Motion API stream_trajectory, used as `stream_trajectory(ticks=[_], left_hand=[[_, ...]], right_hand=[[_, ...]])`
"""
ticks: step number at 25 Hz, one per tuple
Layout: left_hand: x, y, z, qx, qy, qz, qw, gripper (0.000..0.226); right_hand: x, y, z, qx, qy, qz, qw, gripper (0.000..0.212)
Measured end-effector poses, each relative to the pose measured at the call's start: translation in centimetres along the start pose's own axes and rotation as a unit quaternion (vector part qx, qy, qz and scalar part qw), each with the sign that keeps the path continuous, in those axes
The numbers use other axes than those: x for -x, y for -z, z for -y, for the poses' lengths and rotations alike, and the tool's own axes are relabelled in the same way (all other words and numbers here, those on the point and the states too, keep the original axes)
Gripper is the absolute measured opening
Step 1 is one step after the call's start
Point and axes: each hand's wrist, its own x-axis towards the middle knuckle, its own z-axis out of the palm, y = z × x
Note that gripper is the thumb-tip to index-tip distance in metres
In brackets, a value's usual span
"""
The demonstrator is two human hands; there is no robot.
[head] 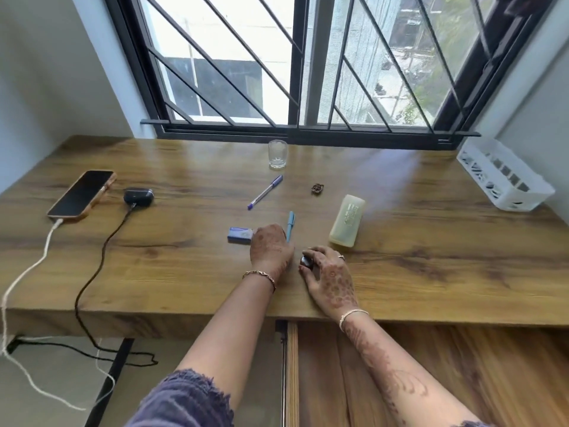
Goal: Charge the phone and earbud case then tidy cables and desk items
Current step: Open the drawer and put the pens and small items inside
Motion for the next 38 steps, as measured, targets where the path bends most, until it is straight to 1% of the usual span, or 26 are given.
stream_trajectory(ticks=[3, 7, 10, 12, 16, 18, 21, 23, 25, 28, 31, 36, 38], left_hand=[[1.0, 0.6, -0.4, 0.012, 0.012, 0.014, 1.0, 0.027], [5.4, 1.5, -0.8, 0.106, 0.059, 0.055, 0.991, 0.026], [10.6, 1.6, -1.3, 0.225, 0.094, 0.094, 0.965, 0.015], [14.7, 1.5, -1.7, 0.269, 0.114, 0.131, 0.947, 0.015], [22.3, -0.6, -2.0, 0.229, 0.117, 0.205, 0.945, 0.018], [24.8, -2.7, -2.1, 0.167, 0.132, 0.232, 0.949, 0.021], [27.5, -5.3, -1.8, 0.045, 0.136, 0.225, 0.964, 0.02], [28.5, -6.3, -1.1, -0.049, 0.111, 0.212, 0.97, 0.021], [29.1, -6.9, -0.6, -0.102, 0.095, 0.204, 0.969, 0.026], [29.2, -7.8, 0.1, -0.121, 0.085, 0.183, 0.972, 0.027], [29.1, -8.5, 0.8, -0.129, 0.087, 0.181, 0.971, 0.028], [28.8, -8.9, 1.3, -0.104, 0.087, 0.176, 0.975, 0.028], [28.9, -8.9, 1.4, -0.101, 0.085, 0.179, 0.975, 0.028]], right_hand=[[0.4, 0.6, -0.1, -0.03, -0.021, 0.009, 0.999, 0.032], [2.8, 2.9, -0.7, -0.079, -0.059, 0.002, 0.995, 0.028], [6.4, 5.4, -1.5, -0.11, -0.07, -0.011, 0.991, 0.029], [9.4, 7.1, -2.5, -0.126, -0.077, 0.009, 0.989, 0.031], [16.1, 9.6, -5.0, -0.167, -0.081, 0.073, 0.98, 0.03], [18.9, 10.2, -5.7, -0.176, -0.088, 0.13, 0.972, 0.031], [21.5, 10.3, -6.5, -0.145, -0.105, 0.191, 0.965, 0.04], [22.1, 9.9, -6.8, -0.107, -0.113, 0.228, 0.961, 0.044], [22.5, 9.3, -7.0, -0.059, -0.104, 0.262, 0.958, 0.044], [22.9, 8.3, -7.2, -0.021, -0.079, 0.292, 0.953, 0.038], [23.0, 7.1, -7.2, -0.001, -0.056, 0.309, 0.949, 0.034], [22.7, 6.2, -7.1, 0.022, -0.018, 0.295, 0.955, 0.035], [22.8, 6.1, -7.1, 0.026, -0.019, 0.297, 0.954, 0.036]])
